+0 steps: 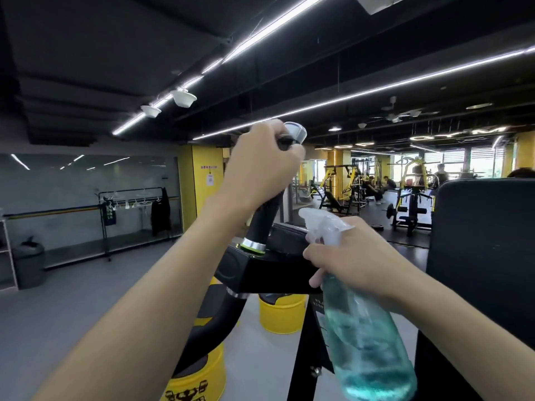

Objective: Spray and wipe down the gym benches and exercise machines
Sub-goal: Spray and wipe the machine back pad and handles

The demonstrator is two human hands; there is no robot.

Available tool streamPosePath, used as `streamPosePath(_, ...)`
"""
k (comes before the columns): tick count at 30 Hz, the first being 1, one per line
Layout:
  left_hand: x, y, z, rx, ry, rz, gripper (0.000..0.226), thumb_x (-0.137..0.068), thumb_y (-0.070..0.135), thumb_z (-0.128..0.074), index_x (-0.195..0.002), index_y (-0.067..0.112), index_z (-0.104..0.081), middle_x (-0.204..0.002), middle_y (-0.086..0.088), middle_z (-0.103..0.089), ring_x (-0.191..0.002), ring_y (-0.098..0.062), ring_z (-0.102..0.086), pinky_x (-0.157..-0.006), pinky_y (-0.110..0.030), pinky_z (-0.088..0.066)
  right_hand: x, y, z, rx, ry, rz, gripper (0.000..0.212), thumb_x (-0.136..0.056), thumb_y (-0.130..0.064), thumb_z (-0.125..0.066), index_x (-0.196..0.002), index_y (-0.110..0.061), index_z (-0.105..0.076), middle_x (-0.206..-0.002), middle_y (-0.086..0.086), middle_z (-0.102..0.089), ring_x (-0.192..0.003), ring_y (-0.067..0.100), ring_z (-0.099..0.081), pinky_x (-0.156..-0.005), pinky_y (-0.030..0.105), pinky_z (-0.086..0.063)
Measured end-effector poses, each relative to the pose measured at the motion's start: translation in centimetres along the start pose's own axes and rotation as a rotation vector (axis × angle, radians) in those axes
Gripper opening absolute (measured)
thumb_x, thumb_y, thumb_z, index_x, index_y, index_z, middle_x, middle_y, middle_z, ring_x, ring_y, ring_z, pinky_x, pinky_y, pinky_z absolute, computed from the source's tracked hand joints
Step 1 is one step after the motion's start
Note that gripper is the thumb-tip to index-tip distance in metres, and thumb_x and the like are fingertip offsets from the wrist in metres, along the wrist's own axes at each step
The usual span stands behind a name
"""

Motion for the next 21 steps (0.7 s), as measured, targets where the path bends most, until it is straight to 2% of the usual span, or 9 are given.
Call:
streamPosePath(3,0.7,2.1,-3.8,0.043,-0.227,-0.03,0.013,-0.089,0.015,-0.059,-0.088,0.006,-0.069,-0.075,-0.004,-0.066,-0.054,-0.009,-0.061,-0.055,-0.024,-0.054,0.1,1.3,2.0,-0.04,0.082,-0.014,0.005,-0.087,-0.006,-0.059,-0.084,-0.002,-0.057,-0.067,0.017,-0.063,-0.064,0.022,-0.074,-0.065,0.033,-0.04)
streamPosePath(5,1.2,2.7,-6.8,0.057,-0.363,-0.007,0.016,-0.087,0.016,-0.061,-0.09,0.003,-0.068,-0.076,-0.007,-0.067,-0.058,-0.013,-0.062,-0.06,-0.031,-0.055,0.1,2.8,3.6,-0.121,0.165,-0.052,0.008,-0.087,-0.005,-0.061,-0.081,-0.004,-0.057,-0.073,0.013,-0.056,-0.066,0.029,-0.074,-0.066,0.034,-0.039)
streamPosePath(6,1.4,2.7,-7.9,0.051,-0.4,-0.008,0.015,-0.087,0.017,-0.062,-0.09,0.004,-0.068,-0.08,-0.008,-0.068,-0.065,-0.017,-0.065,-0.066,-0.035,-0.057,-0.1,3.6,4.1,-0.161,0.186,-0.076,0.004,-0.087,-0.004,-0.062,-0.087,-0.001,-0.059,-0.078,0.012,-0.055,-0.068,0.032,-0.073,-0.066,0.034,-0.04)
streamPosePath(8,2.0,3.2,-10.6,0.072,-0.432,-0.018,0.013,-0.087,0.017,-0.062,-0.091,0.007,-0.068,-0.085,-0.009,-0.069,-0.077,-0.022,-0.068,-0.074,-0.04,-0.058,0.2,5.9,5.4,-0.183,0.219,-0.138,0.015,-0.085,-0.003,-0.061,-0.099,0.002,-0.062,-0.086,0.016,-0.059,-0.069,0.034,-0.073,-0.067,0.035,-0.042)
streamPosePath(10,2.3,2.9,-12.2,0.082,-0.434,-0.007,0.013,-0.087,0.016,-0.062,-0.093,0.005,-0.067,-0.084,-0.011,-0.069,-0.077,-0.023,-0.069,-0.075,-0.041,-0.059,0.1,7.3,6.0,-0.178,0.244,-0.151,0.019,-0.082,-0.002,-0.058,-0.1,-0.002,-0.065,-0.088,0.021,-0.062,-0.065,0.029,-0.073,-0.068,0.037,-0.041)
streamPosePath(14,3.6,3.1,-17.3,0.156,-0.649,0.055,0.019,-0.088,0.011,-0.062,-0.099,-0.004,-0.067,-0.09,-0.023,-0.071,-0.074,-0.028,-0.068,-0.074,-0.044,-0.06,0.8,10.9,9.0,-0.244,0.422,-0.218,0.024,-0.08,0.004,-0.054,-0.072,-0.016,-0.064,-0.068,0.004,-0.058,-0.066,0.021,-0.059,-0.061,0.03,-0.047)
streamPosePath(16,4.9,3.0,-19.6,0.133,-0.782,0.058,0.025,-0.087,0.012,-0.067,-0.106,-0.006,-0.068,-0.099,-0.022,-0.071,-0.077,-0.026,-0.063,-0.068,-0.034,-0.054,0.7,12.8,9.9,-0.294,0.478,-0.246,0.016,-0.083,0.003,-0.055,-0.082,-0.009,-0.065,-0.07,0.008,-0.057,-0.07,0.022,-0.054,-0.063,0.034,-0.046)
streamPosePath(18,6.4,2.4,-22.0,0.212,-0.965,0.151,0.027,-0.087,0.009,-0.068,-0.112,-0.002,-0.065,-0.09,-0.021,-0.069,-0.071,-0.027,-0.059,-0.056,-0.031,-0.05,0.3,14.7,10.8,-0.328,0.562,-0.264,0.007,-0.089,-0.006,-0.058,-0.087,-0.005,-0.065,-0.075,0.012,-0.056,-0.071,0.022,-0.052,-0.065,0.037,-0.044)
streamPosePath(21,8.2,1.3,-24.4,0.438,-1.142,0.371,0.028,-0.089,0.01,-0.071,-0.115,0.003,-0.061,-0.089,-0.019,-0.07,-0.071,-0.029,-0.064,-0.047,-0.028,-0.05,-0.2,17.2,11.7,-0.316,0.63,-0.289,0.024,-0.095,-0.025,-0.06,-0.095,-0.001,-0.065,-0.081,0.01,-0.06,-0.074,0.023,-0.055,-0.068,0.036,-0.046)
Point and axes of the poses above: each hand's wrist, its own x-axis away from the middle knuckle, its own z-axis out of the back of the hand, y = z × x, the point moved 5 cm from there along -x, towards the middle knuckle
